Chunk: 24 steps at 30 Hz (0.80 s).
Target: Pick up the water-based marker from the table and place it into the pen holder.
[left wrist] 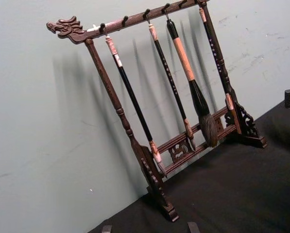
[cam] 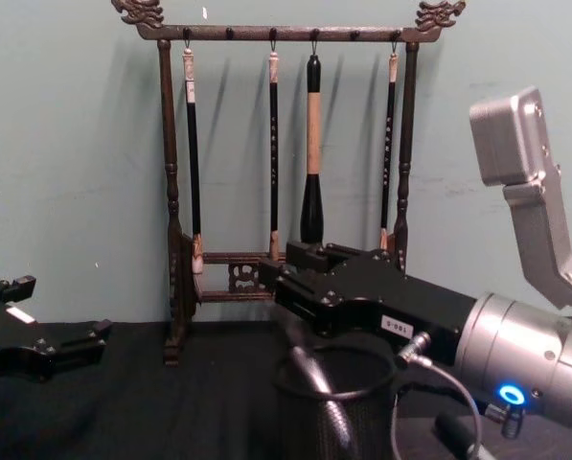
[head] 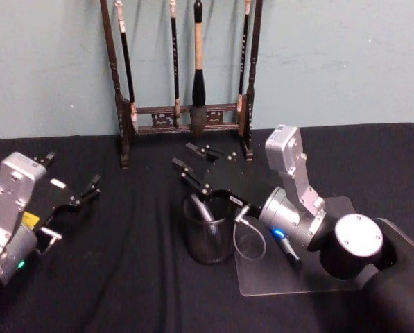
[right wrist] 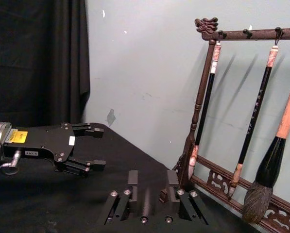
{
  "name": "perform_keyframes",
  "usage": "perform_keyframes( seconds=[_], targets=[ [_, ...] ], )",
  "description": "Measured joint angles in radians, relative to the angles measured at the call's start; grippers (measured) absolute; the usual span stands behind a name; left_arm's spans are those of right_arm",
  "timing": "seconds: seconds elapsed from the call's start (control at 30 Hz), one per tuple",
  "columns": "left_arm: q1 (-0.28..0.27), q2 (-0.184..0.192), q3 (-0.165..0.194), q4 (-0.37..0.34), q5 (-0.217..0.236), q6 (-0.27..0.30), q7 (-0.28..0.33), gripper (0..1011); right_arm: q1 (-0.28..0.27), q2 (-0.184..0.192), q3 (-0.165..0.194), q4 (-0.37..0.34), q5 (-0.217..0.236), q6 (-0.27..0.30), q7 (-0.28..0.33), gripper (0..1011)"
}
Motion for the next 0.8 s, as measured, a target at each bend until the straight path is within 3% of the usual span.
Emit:
perform_keyframes(
  seconds=[0.1, 0.13, 0.17, 0.23, 0.3, 0.53, 0.6, 0.63, 0.8],
  targets=[
    [0.0, 0.0, 0.0, 0.0, 0.0, 0.0, 0.0, 1009, 0.0, 0.0, 0.0, 0.0, 0.0, 0.0, 0.0, 409],
    [0.0, 0.0, 0.0, 0.0, 0.0, 0.0, 0.0, 1009, 0.0, 0.0, 0.001, 0.0, -0.001, 0.0, 0.0, 490],
    [0.0, 0.0, 0.0, 0.0, 0.0, 0.0, 0.0, 1009, 0.0, 0.0, 0.001, 0.0, -0.001, -0.001, 0.0, 490],
    [0.0, 0.0, 0.0, 0.0, 0.0, 0.0, 0.0, 1009, -0.001, 0.0, 0.001, -0.001, -0.001, -0.001, 0.0, 593],
    [0.0, 0.0, 0.0, 0.0, 0.0, 0.0, 0.0, 1009, -0.001, 0.0, 0.001, -0.001, -0.001, -0.001, -0.001, 624],
    [0.0, 0.0, 0.0, 0.0, 0.0, 0.0, 0.0, 1009, -0.001, 0.0, 0.001, -0.002, -0.001, -0.001, -0.001, 927],
    [0.0, 0.0, 0.0, 0.0, 0.0, 0.0, 0.0, 1009, -0.001, 0.0, 0.001, -0.002, -0.001, -0.001, -0.001, 939],
    [0.0, 0.0, 0.0, 0.0, 0.0, 0.0, 0.0, 1009, -0.002, 0.001, 0.002, -0.004, -0.001, -0.001, -0.002, 1002],
    [0.0, 0.0, 0.0, 0.0, 0.0, 0.0, 0.0, 1009, -0.007, 0.012, 0.005, -0.022, 0.001, 0.008, -0.007, 1002]
  ],
)
